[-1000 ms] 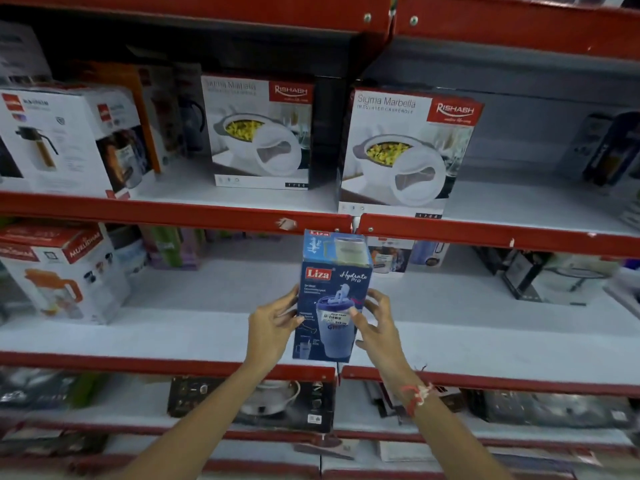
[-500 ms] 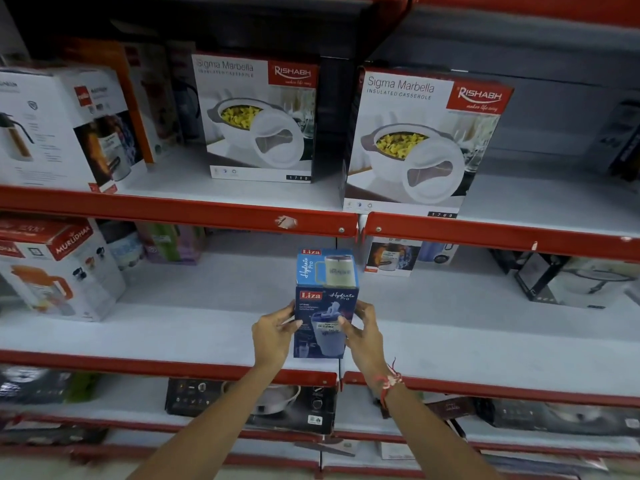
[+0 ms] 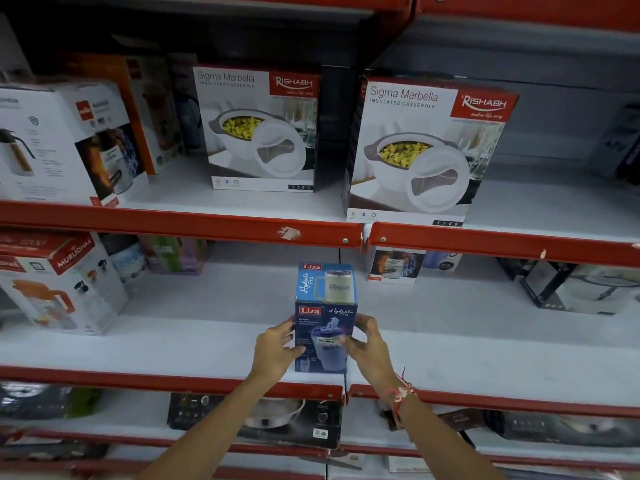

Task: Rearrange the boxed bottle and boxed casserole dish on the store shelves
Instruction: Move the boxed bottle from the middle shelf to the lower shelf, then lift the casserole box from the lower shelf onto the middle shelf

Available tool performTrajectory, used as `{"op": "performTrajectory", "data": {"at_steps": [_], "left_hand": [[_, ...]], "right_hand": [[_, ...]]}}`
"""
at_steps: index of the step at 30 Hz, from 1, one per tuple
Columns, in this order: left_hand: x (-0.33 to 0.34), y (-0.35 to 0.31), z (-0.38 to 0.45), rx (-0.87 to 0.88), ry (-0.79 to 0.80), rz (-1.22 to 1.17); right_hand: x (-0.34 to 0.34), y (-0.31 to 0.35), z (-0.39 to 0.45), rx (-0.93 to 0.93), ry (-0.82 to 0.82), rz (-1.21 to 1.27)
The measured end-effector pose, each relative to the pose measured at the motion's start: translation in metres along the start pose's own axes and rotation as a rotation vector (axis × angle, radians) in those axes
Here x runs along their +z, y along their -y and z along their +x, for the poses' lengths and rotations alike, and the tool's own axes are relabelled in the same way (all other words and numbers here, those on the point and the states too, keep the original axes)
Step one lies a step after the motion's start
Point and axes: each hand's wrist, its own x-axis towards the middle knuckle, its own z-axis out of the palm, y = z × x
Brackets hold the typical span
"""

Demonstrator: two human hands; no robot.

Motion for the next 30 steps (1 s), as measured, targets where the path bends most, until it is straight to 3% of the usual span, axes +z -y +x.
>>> {"op": "performTrajectory", "data": {"at_steps": [4,12,21,26,30], "left_hand": [[-0.023,-0.026,-0.001,0.053,0.052,0.220],[-0.069,-0.124,0.003,0.224,-0.056,0.313],[-0.065,-0.235,0.039,0.588,-0.288,-0.072],[-0.043,-0.253,0.078,0.504,-0.205,-0.084],[-0.028,-0.258,0.100,0.416,-0.088,-0.137]], "right_hand": [[-0.023,0.022,0.006,-0.035,-0.029,-0.119],[-0.086,0.122,0.006,-0.336,-0.143,-0.149],[-0.137,0.212,0.034,-0.615,-0.499,-0.051],[-0.171,0.220,0.069,-0.521,-0.683,-0.059],[-0.188,0.211,0.094,-0.315,-0.515,0.002]]}}
